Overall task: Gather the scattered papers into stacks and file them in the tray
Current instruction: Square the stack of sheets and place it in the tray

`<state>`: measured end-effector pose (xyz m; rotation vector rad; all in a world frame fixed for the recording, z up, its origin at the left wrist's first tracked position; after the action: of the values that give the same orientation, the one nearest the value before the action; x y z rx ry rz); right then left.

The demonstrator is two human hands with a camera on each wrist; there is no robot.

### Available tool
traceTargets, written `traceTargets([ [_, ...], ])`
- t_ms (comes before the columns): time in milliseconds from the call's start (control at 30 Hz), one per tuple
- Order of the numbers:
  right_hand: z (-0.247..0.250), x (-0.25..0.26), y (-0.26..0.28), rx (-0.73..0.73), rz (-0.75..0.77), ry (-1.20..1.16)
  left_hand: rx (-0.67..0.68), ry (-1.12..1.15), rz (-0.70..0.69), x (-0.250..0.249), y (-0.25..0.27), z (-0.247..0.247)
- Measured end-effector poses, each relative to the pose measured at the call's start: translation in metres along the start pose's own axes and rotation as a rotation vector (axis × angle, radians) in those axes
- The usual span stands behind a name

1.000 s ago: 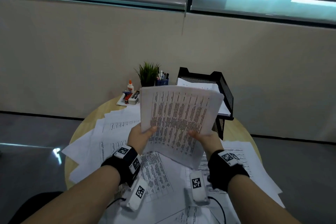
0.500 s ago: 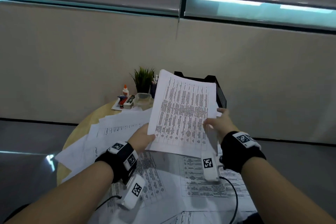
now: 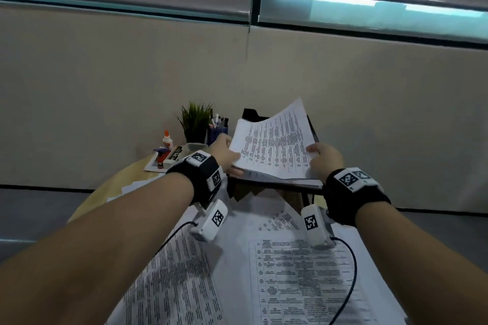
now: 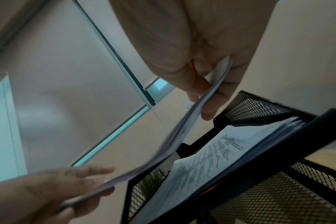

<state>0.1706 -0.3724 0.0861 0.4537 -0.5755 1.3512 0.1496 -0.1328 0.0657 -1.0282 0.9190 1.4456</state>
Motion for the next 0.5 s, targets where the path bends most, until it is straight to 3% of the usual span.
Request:
traceTargets([
  [200,-0.027,-0.007,-0.037,-0.049,-0.005,0.084,0.018,-0.199,-0.091,0.014,-0.038,-0.008],
  [333,-0.05,-0.018,-0.042,-0.007,-0.033,0.267,0.098,-0.721,-0.172,0.011,-0.042,-0.025],
  [500,-0.059,-0.024,-0.035,0.029,-0.026,0.472,0.161,-1.08,-0.248,0.018,-0.04,-0.036],
])
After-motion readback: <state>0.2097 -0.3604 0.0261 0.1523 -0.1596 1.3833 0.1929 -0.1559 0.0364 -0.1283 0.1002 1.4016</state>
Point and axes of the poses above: each hand's wrist, its own y-axis away from the middle knuckle, its own z-axis out of the back of the hand, x = y × z, the point moved 7 cm from there along -y, towards the middle knuckle, and after that the axes turned 5 degrees about -z, right-handed, at the moved point
